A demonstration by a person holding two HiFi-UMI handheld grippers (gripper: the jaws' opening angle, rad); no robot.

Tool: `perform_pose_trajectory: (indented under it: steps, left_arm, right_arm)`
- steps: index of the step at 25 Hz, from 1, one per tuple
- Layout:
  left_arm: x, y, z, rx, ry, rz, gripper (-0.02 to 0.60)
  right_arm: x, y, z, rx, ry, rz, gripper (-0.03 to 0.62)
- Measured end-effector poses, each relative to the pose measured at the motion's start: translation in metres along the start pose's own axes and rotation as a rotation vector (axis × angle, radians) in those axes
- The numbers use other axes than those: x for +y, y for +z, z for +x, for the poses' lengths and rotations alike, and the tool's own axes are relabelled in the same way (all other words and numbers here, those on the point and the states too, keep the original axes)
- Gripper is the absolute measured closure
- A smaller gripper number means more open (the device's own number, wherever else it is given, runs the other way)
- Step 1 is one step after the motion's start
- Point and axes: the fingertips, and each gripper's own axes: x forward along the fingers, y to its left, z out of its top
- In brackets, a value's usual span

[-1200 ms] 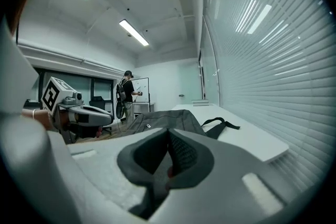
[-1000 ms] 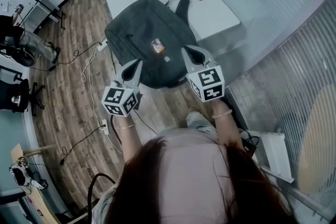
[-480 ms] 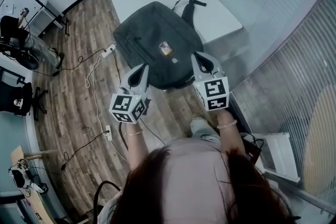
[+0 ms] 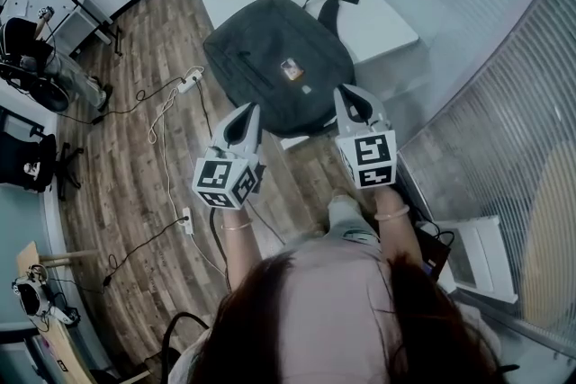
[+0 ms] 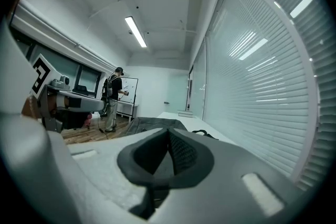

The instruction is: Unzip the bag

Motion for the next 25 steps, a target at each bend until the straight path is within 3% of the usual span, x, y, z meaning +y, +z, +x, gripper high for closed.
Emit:
perform_pose_trajectory:
  steps: [7, 25]
  left_arm:
    - [0.006, 0.003, -0.023, -0.031, 0.02, -0.032, 0.572]
    - [0.012, -0.021, -0.057, 0.005, 0.019, -0.067, 0.572]
  right_arm:
    - [0.014, 0.005, -0.01, -0.02, -0.014, -0.006, 0.591]
    - [0.036, 0.012, -0.018, -0.021, -0.035, -0.016, 0.591]
